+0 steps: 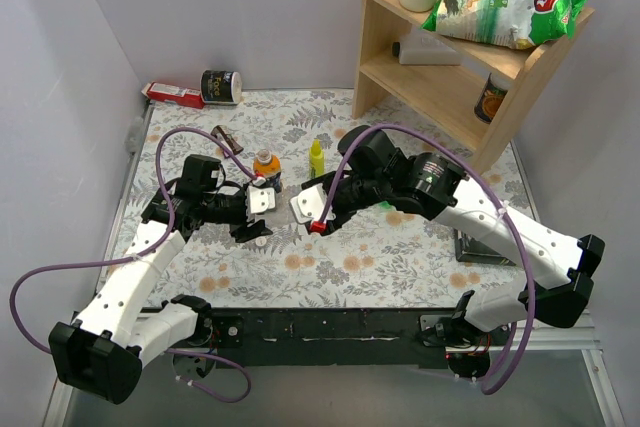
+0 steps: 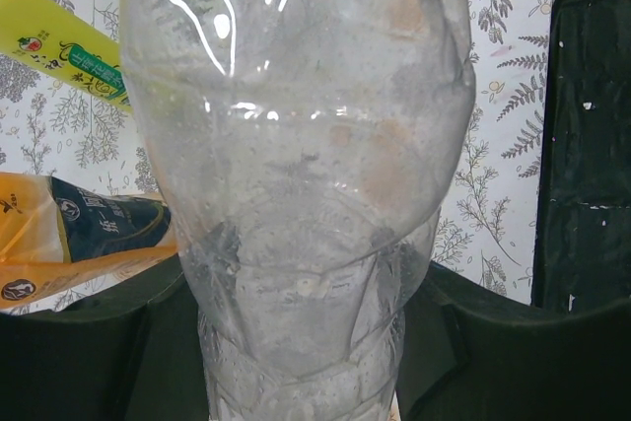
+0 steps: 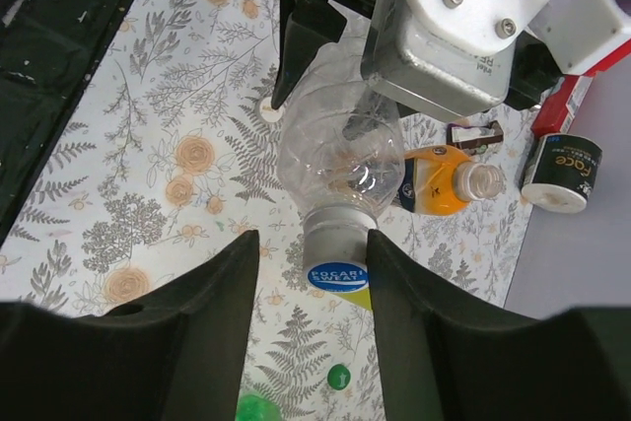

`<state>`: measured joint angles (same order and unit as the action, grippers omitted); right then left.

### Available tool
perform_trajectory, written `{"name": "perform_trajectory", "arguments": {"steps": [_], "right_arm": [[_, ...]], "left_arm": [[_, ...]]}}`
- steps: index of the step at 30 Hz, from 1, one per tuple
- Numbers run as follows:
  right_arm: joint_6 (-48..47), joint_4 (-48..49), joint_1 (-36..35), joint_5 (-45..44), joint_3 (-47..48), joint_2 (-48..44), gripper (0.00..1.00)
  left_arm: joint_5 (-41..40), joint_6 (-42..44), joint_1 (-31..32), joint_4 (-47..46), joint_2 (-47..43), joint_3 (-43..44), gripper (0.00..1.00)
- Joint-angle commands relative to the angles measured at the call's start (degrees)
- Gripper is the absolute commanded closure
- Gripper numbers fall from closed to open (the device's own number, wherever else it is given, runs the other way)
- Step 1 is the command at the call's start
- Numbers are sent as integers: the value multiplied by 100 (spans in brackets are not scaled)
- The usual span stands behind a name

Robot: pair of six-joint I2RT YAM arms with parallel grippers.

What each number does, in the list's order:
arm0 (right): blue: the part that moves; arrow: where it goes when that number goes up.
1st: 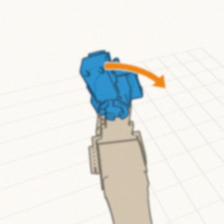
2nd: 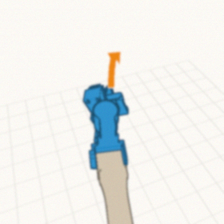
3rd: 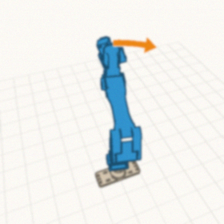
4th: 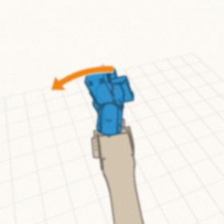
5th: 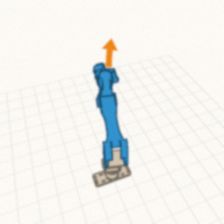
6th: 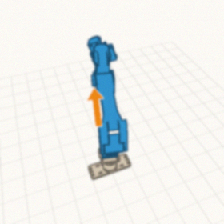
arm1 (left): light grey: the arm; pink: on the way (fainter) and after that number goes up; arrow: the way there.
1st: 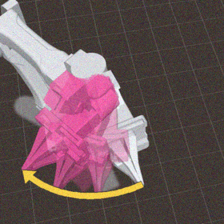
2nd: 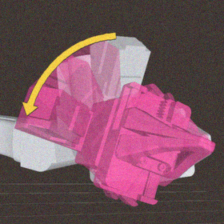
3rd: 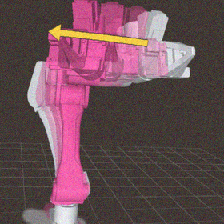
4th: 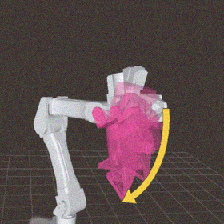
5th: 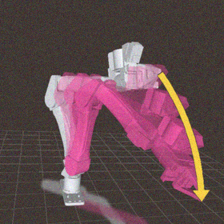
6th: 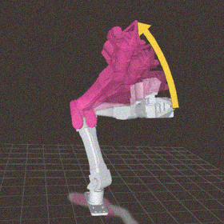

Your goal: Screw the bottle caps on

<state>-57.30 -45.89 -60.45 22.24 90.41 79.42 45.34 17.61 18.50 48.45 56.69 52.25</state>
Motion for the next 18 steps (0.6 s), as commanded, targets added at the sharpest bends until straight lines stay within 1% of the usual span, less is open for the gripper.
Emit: {"name": "perform_trajectory", "arguments": {"steps": [1, 3, 8, 10, 14, 15, 16, 17, 18], "right_arm": [[-79, 89, 15, -396, -85, -67, 49], [-106, 106, 15, -448, -129, -67, 50], [-159, 326, 15, -554, -304, -146, 48], [-159, 326, 15, -554, -287, -128, 50], [-10, 247, 24, -449, -112, -32, 62], [69, 169, 33, -396, -42, -5, 69], [157, 90, 59, -318, 37, 73, 72], [262, 2, 85, -221, 160, 135, 73], [594, -130, 146, -55, 431, 222, 78]], "left_arm": [[229, 41, 13, -90, -140, 171, 100], [238, 32, 13, -107, -140, 171, 100], [221, 50, 13, -134, -131, 171, 100], [221, 50, 13, -142, -123, 172, 100], [221, 24, 22, -186, -114, 163, 100], [221, 24, 13, -204, -114, 128, 100], [134, 15, 13, -230, -123, 102, 100], [54, -124, 13, -422, -140, 58, 100], [-59, -204, 22, -563, -184, -12, 100]]}}
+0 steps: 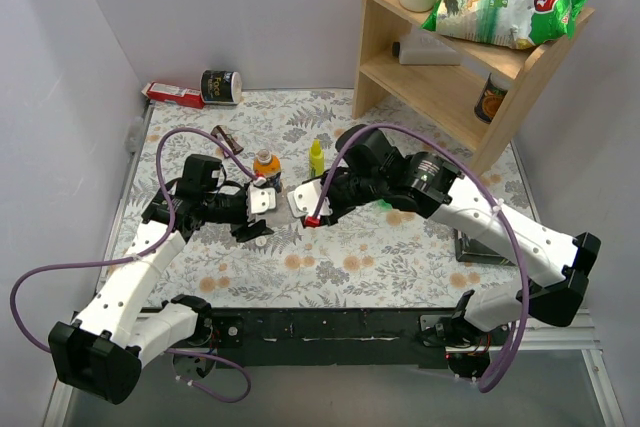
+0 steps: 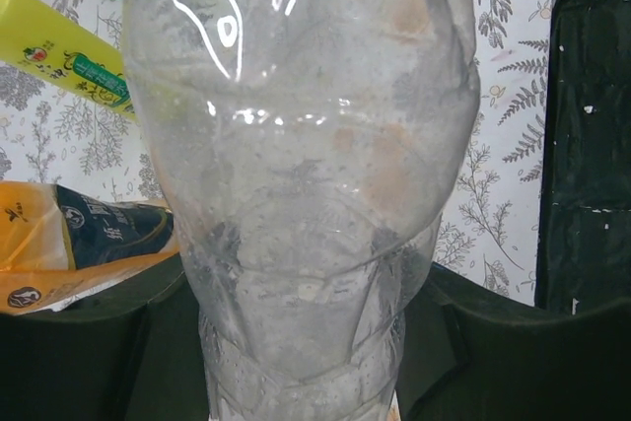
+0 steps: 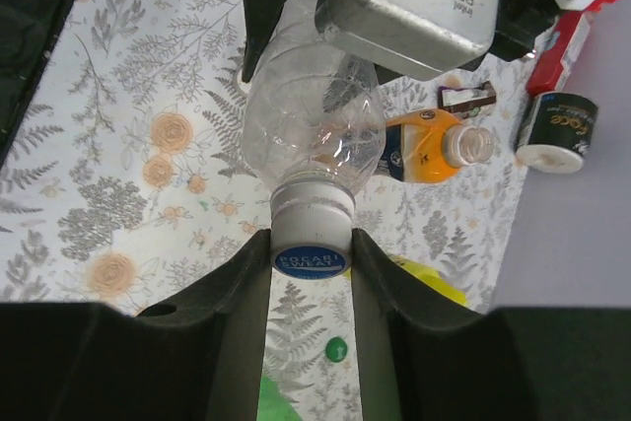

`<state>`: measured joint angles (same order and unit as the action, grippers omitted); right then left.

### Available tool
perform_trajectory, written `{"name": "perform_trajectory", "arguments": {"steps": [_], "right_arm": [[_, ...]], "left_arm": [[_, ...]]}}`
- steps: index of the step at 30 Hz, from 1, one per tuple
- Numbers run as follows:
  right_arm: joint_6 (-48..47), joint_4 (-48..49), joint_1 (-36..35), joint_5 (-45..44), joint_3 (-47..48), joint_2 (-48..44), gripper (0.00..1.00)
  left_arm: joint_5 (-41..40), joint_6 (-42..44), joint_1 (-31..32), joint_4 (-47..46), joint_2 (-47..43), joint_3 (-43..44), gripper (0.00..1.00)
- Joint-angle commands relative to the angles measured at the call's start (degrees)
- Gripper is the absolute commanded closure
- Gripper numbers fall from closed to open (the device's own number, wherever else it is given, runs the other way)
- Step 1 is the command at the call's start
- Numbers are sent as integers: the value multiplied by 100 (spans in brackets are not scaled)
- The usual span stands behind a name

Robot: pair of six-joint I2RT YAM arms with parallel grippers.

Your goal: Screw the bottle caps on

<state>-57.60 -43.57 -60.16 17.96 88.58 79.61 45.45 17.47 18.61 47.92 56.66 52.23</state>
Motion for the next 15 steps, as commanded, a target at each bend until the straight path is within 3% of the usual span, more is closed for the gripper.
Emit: {"name": "perform_trajectory", "arguments": {"steps": [1, 5, 6, 11, 13, 14, 15], "right_arm": [[862, -606, 171, 480, 826, 439, 80], [2487, -1547, 829, 1682, 2003, 1397, 91], [3239, -1627, 1170, 2372, 2180, 1573, 96], [5108, -769, 2042, 4728, 1286, 1785, 99], [5582, -513, 2166, 5233, 1145, 1855, 99], [5628, -347, 2245, 5331, 1214, 1873, 96], [5594, -293, 2298, 5254, 1354, 1847, 76]], "left_arm": [[-324, -279, 11, -703, -321, -176, 100], [-1333, -1035, 194, -2581, -909, -801, 100], [-1537, -1210, 248, -2804, -972, -871, 100], [-2592, -1474, 608, -3386, -1035, -978, 100], [-2699, -1632, 635, -3342, -1008, -969, 100], [-2743, -1712, 644, -3307, -991, -960, 100], [-2830, -1930, 644, -3272, -965, -951, 100]]}}
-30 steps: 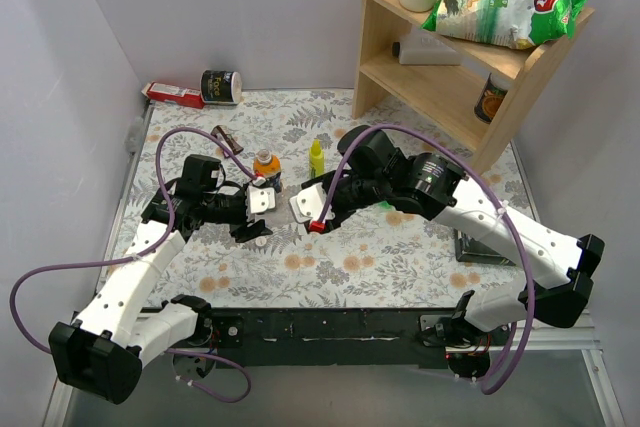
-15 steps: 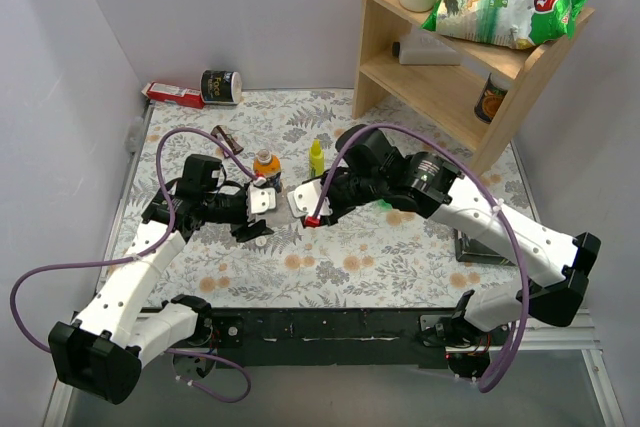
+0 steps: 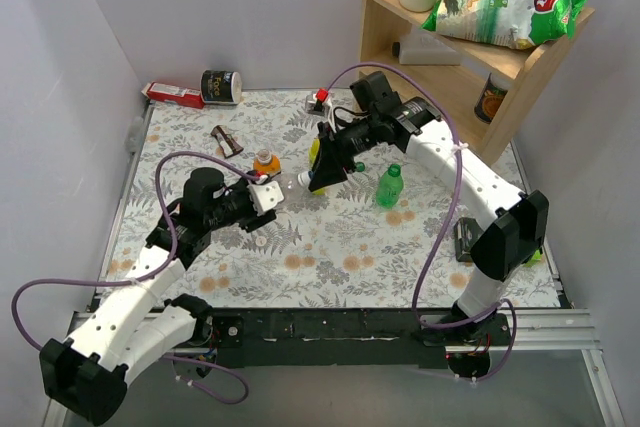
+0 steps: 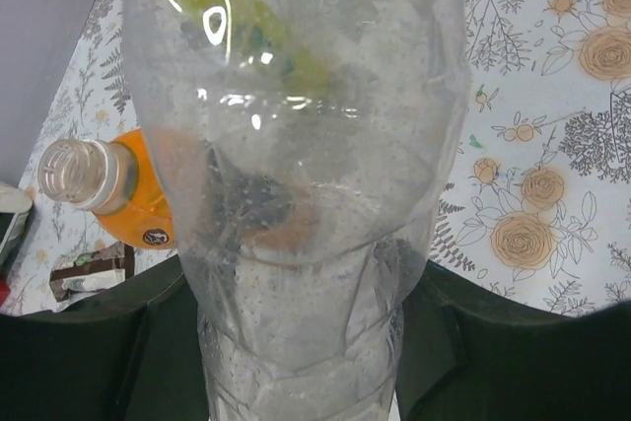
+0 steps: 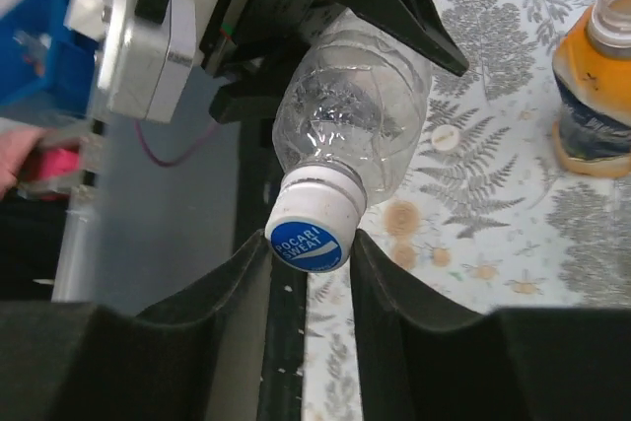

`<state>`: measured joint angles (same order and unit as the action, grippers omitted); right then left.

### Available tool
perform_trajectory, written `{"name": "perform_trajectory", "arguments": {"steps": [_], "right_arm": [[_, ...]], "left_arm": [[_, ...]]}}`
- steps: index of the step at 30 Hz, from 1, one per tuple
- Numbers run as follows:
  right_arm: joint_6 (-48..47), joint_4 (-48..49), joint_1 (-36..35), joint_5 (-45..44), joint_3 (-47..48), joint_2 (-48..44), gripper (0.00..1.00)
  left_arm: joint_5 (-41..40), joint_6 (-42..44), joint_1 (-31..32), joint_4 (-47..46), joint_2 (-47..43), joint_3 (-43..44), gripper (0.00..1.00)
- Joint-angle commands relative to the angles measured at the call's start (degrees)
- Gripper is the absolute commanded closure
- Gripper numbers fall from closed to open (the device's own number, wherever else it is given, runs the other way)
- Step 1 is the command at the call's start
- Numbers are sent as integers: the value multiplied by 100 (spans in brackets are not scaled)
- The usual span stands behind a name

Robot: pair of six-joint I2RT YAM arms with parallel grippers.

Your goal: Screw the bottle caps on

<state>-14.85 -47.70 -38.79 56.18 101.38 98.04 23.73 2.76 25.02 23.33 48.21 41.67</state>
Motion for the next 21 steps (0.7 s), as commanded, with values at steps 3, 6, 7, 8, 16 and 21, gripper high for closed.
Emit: {"name": "perform_trajectory", "arguments": {"steps": [3, 6, 7, 8, 16, 21], "right_arm": [[214, -230, 275, 441, 978, -135, 24], [-18, 641, 371, -90, 639, -730, 21], [69, 1031, 398, -125, 289, -951, 20], [175, 1522, 398, -256, -45, -1171, 20], [1010, 3502, 389, 77, -1586, -1727, 20], [1388, 3856, 380, 349, -1341, -1394, 22]], "left_arm": [[-590, -1215, 3, -454, -40, 236, 100], [451, -1822, -14, -145, -197, 228, 100], [805, -1936, -14, -188, -398, 193, 100], [1174, -2112, -14, -241, -469, 140, 100], [2066, -2623, -14, -364, -57, 491, 100], [2303, -2667, -14, -364, 189, 649, 100]]}}
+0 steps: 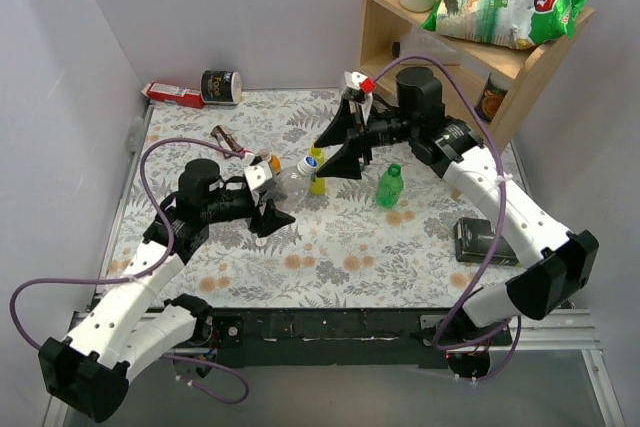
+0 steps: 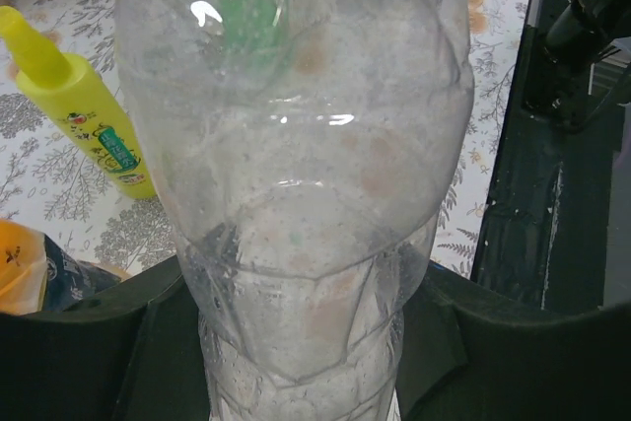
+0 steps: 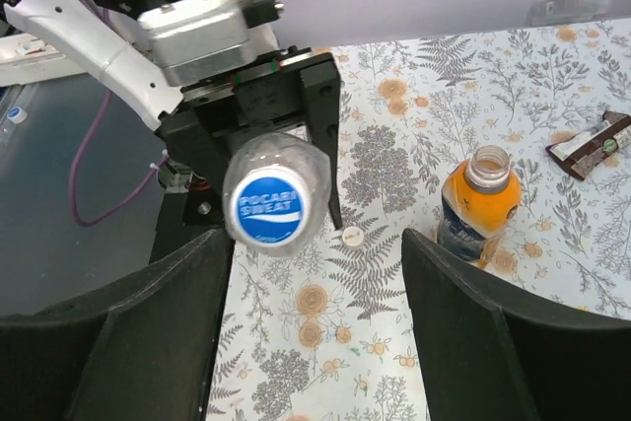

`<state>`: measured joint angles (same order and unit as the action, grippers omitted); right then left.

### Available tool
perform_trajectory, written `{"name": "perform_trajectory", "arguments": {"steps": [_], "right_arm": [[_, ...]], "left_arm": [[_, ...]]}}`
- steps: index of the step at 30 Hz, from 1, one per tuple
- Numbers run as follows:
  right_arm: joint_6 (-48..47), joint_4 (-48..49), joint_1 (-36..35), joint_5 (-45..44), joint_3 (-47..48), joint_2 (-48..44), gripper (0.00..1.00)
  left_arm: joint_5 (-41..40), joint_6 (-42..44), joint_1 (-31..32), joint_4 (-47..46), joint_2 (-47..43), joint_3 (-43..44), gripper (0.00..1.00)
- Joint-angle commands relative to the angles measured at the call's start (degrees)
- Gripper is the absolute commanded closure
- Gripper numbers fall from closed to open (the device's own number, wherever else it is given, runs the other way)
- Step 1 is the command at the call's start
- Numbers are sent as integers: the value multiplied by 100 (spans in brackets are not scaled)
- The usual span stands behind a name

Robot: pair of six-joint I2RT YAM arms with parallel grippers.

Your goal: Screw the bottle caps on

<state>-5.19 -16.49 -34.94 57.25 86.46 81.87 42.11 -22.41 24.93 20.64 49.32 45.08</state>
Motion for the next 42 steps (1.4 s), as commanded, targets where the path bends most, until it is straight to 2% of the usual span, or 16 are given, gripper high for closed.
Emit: {"name": "perform_trajectory", "arguments": {"steps": [1, 4, 8, 10, 21, 24, 25, 26, 28, 30, 31, 32, 33, 35, 39, 42], "right_arm": [[475, 770, 4, 242, 205, 259, 22], [712, 981, -4, 374, 240, 382, 25], [1037, 1174, -4, 690, 249, 497, 36], [1125, 1280, 4, 734, 249, 523, 37], [1267, 1359, -101, 832, 152, 629, 65], [1118, 992, -153, 402, 283, 699, 73], [925, 590, -197, 26, 537, 743, 75], [889, 394, -224, -143, 661, 839, 78], [679, 200, -311, -415, 950, 901, 82], [555, -125, -321, -540, 1214, 998, 87], [537, -187, -234, -209, 1346, 1033, 87], [180, -640, -172, -110, 1844, 1164, 88], [-93, -1028, -110, -92, 2188, 1278, 88], [-360, -1338, 170, -91, 2951, 1550, 89], [184, -1242, 645, -223, 4385, 2192, 92], [-295, -1251, 804, -407, 4740, 2457, 96]], "left_arm": [[465, -149, -5, -130, 104, 326, 100], [439, -106, -5, -175, 157, 352, 100], [447, -96, -5, -192, 236, 361, 100], [439, -96, -5, -184, 271, 352, 100], [351, -324, -5, -473, 456, 326, 100], [-43, -605, 47, -788, 473, 247, 100], [-367, -658, 230, -912, 473, 151, 100], [-1275, -720, 362, -1061, 456, 72, 100], [-1634, -773, 478, -1352, 526, -16, 100], [-1610, -764, 487, -1301, 648, 27, 66], [-1479, -590, 478, -1169, 666, 132, 54], [-1399, -467, 478, -1029, 667, 254, 18], [-1355, -422, 478, -801, 623, 308, 3], [-1380, -117, 478, -475, 570, 387, 2], [-2703, 87, 460, 892, 543, 694, 2], [-3348, 193, 311, 1589, 447, 696, 2]]}}
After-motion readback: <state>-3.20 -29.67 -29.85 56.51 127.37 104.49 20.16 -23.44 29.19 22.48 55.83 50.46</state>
